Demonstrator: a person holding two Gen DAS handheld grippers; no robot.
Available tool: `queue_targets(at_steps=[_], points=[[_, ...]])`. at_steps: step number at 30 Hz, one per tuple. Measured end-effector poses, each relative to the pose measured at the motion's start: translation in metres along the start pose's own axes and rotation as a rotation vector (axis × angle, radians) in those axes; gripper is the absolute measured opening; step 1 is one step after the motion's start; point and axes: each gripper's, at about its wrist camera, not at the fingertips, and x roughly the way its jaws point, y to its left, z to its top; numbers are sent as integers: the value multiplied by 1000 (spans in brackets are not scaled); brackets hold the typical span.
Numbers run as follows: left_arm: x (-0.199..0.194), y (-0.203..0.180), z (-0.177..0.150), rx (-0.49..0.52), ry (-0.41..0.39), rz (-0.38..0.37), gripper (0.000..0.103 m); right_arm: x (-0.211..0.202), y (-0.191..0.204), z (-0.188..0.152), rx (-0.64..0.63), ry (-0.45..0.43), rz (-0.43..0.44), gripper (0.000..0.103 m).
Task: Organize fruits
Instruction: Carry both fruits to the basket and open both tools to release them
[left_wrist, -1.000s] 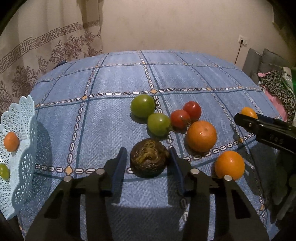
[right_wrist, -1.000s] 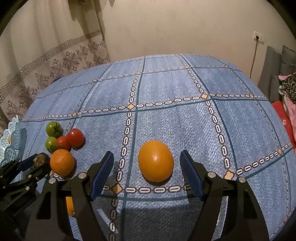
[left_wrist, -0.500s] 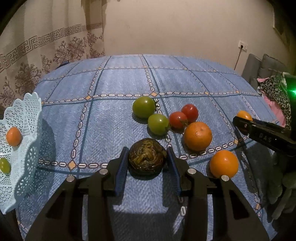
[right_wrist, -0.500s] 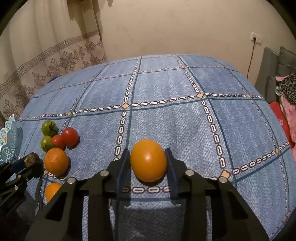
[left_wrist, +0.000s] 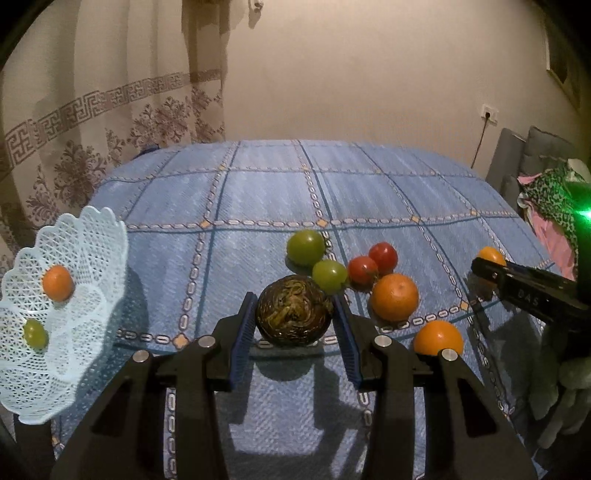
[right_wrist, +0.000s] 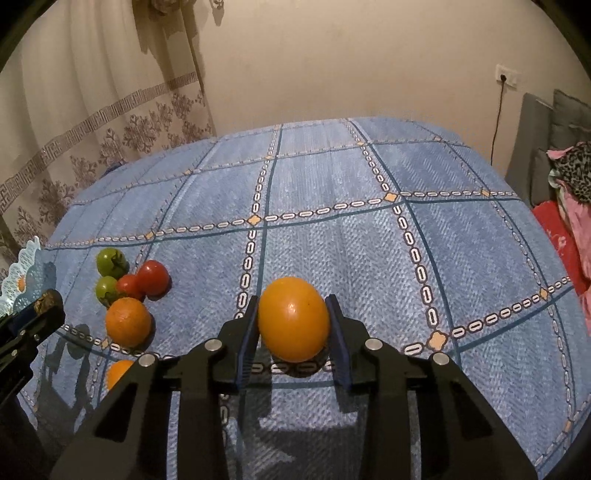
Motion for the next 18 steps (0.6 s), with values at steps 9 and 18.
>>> queue_targets(at_steps=[9, 18], points=[[-20, 15, 7, -37, -67, 59, 43, -18, 0, -2, 6, -29, 15, 35], [-37, 35, 9, -82, -115, 124, 43, -34, 25, -3, -29, -47, 50, 35]])
